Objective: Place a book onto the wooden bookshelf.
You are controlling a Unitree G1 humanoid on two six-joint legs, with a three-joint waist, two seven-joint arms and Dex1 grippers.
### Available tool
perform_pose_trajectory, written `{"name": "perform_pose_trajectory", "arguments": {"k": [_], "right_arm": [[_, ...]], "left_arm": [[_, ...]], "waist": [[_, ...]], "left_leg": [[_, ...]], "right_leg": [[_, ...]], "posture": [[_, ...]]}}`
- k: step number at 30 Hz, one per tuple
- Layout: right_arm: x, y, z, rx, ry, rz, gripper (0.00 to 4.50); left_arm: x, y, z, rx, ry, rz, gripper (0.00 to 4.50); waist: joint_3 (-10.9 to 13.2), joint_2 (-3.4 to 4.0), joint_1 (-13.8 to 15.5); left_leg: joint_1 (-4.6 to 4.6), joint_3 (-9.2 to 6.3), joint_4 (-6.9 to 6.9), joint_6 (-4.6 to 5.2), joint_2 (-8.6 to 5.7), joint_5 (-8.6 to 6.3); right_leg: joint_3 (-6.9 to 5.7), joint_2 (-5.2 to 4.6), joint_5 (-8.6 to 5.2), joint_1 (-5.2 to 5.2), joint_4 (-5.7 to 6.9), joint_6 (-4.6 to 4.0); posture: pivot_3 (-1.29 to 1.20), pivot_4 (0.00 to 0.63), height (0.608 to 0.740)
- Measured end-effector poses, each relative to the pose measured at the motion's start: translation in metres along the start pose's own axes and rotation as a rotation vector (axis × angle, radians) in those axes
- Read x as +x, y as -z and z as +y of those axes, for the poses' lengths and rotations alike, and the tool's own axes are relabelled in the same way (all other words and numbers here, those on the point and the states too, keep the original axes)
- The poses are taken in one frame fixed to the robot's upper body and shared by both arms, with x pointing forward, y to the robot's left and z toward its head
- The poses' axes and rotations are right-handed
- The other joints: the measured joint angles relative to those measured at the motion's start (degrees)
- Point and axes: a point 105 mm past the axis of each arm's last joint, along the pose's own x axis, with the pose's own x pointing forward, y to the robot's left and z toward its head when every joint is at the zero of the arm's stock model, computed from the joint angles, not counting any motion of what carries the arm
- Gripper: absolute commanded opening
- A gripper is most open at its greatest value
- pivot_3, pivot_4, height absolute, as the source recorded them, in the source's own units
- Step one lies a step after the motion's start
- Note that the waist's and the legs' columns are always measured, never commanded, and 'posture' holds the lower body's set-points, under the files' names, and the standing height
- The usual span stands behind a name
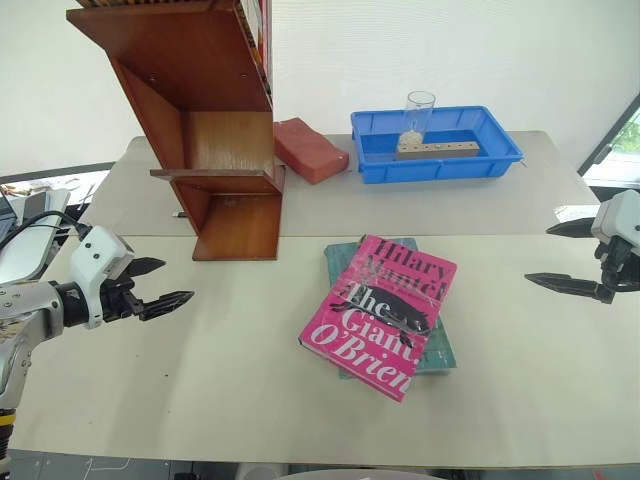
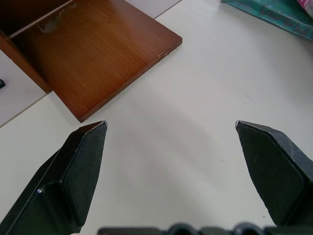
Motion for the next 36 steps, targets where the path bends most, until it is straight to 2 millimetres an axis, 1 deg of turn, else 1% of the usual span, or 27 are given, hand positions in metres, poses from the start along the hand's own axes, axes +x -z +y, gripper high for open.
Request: {"name": "perform_pose_trajectory", "arguments": {"k": [7, 11, 14, 17, 18, 20, 23, 24, 27, 29, 30, 33, 35, 36], "right_arm": [[0.001, 0.001, -0.002, 0.003, 0.022, 0.006, 4.42], [0.003, 0.002, -0.002, 0.009, 0.035, 0.005, 4.42], [0.003, 0.002, -0.003, 0.009, 0.04, 0.005, 4.42], [0.003, 0.002, -0.002, 0.012, 0.039, 0.001, 4.42], [0.004, 0.003, -0.002, 0.014, 0.037, -0.001, 3.91], [0.005, 0.002, 0.0, 0.019, 0.026, -0.009, 3.3], [0.006, 0.001, 0.007, 0.02, -0.005, -0.014, 2.21], [0.007, 0.001, 0.009, 0.017, -0.01, -0.013, 1.89], [0.012, -0.002, 0.02, -0.011, -0.046, -0.008, 0.81], [0.016, -0.005, 0.029, -0.03, -0.071, -0.008, 0.17], [0.019, -0.006, 0.032, -0.037, -0.08, -0.008, 0.03], [0.028, -0.005, 0.045, -0.044, -0.116, 0.005, 0.03], [0.037, -0.003, 0.053, -0.041, -0.128, 0.009, 0.03], [0.042, -0.001, 0.058, -0.036, -0.14, 0.01, 0.03]], "left_arm": [[-0.004, 0.007, 0.0, 0.021, 0.029, 0.029, 4.5], [-0.005, 0.006, -0.002, 0.007, 0.064, 0.017, 4.5], [-0.004, 0.001, -0.002, 0.004, 0.076, 0.003, 4.5], [-0.003, 0.002, -0.006, -0.017, 0.101, 0.011, 4.5], [-0.001, 0.001, -0.008, -0.034, 0.119, 0.007, 4.5], [0.006, -0.006, -0.014, -0.063, 0.155, -0.028, 4.5], [0.019, -0.026, -0.027, -0.21, 0.245, -0.114, 4.5], [0.022, -0.03, -0.03, -0.234, 0.27, -0.128, 4.5], [0.038, -0.049, -0.053, -0.37, 0.418, -0.184, 4.5], [0.049, -0.055, -0.066, -0.418, 0.495, -0.188, 4.5], [0.054, -0.057, -0.072, -0.438, 0.529, -0.183, 4.5], [0.07, -0.06, -0.084, -0.474, 0.594, -0.16, 4.5], [0.086, -0.059, -0.092, -0.526, 0.643, -0.155, 4.5], [0.096, -0.054, -0.097, -0.564, 0.666, -0.137, 4.5]], "waist": [[0.0, 0.0, -0.03], [0.0, 0.01, 0.08], [0.0, 0.01, 0.08], [0.0, 0.01, -0.02], [0.0, 0.01, -0.01], [0.0, 0.01, 0.16], [0.0, 0.0, 0.54], [0.0, 0.0, 0.55], [-0.02, 0.02, 0.58], [-0.02, 0.01, 0.52], [-0.02, 0.01, 0.52], [-0.03, -0.01, 0.42], [-0.04, 0.01, 0.47], [-0.04, 0.01, 0.47]], "left_leg": [[0.01, 0.0, 0.0, 0.0, 0.01, 0.0], [0.0, 0.02, 0.0, 0.0, 0.0, 0.0], [0.0, 0.02, 0.0, 0.0, 0.0, 0.0], [0.0, 0.04, 0.0, 0.0, 0.0, 0.0], [0.0, 0.03, 0.0, 0.0, 0.01, 0.0], [0.0, 0.03, 0.01, 0.0, 0.0, 0.0], [-0.02, 0.02, 0.08, 0.0, -0.01, 0.0], [-0.02, 0.01, 0.08, 0.0, -0.01, 0.0], [-0.04, -0.02, 0.1, 0.0, -0.03, 0.01], [-0.09, -0.04, 0.1, 0.01, -0.03, 0.01], [-0.1, -0.06, 0.11, 0.01, -0.03, 0.01], [-0.04, -0.08, 0.11, 0.01, -0.03, 0.01], [-0.02, -0.08, 0.13, 0.01, -0.05, 0.01], [-0.02, -0.08, 0.15, 0.01, -0.05, 0.01]], "right_leg": [[0.0, 0.0, 0.0, -0.01, 0.0, 0.0], [0.0, 0.0, 0.0, -0.01, 0.0, 0.0], [0.0, 0.0, 0.0, -0.01, 0.0, 0.0], [0.01, 0.01, 0.0, -0.01, 0.0, 0.0], [0.01, 0.01, 0.0, 0.0, 0.01, 0.0], [0.0, 0.01, 0.0, 0.01, 0.02, 0.02], [-0.01, 0.01, 0.01, 0.06, 0.02, 0.08], [-0.01, 0.01, 0.01, 0.05, 0.01, 0.1], [0.0, 0.03, 0.05, 0.16, 0.01, 0.18], [0.02, 0.07, 0.08, 0.27, 0.01, 0.22], [0.02, 0.08, 0.09, 0.29, 0.01, 0.22], [0.03, 0.1, 0.09, 0.36, 0.0, 0.22], [0.03, 0.1, 0.09, 0.38, -0.01, 0.22], [0.04, 0.1, 0.1, 0.39, -0.02, 0.23]], "posture": [[0.0, 0.15, 0.649], [0.0, 0.15, 0.649], [0.0, 0.15, 0.649], [0.0, 0.15, 0.649], [0.0, 0.15, 0.649], [0.0, 0.15, 0.649], [0.0, 0.15, 0.649], [0.0, 0.15, 0.649], [0.0, 0.15, 0.649], [0.0, 0.15, 0.649], [0.0, 0.15, 0.649], [0.0, 0.15, 0.649], [0.0, 0.15, 0.649], [0.0, 0.15, 0.649]]}}
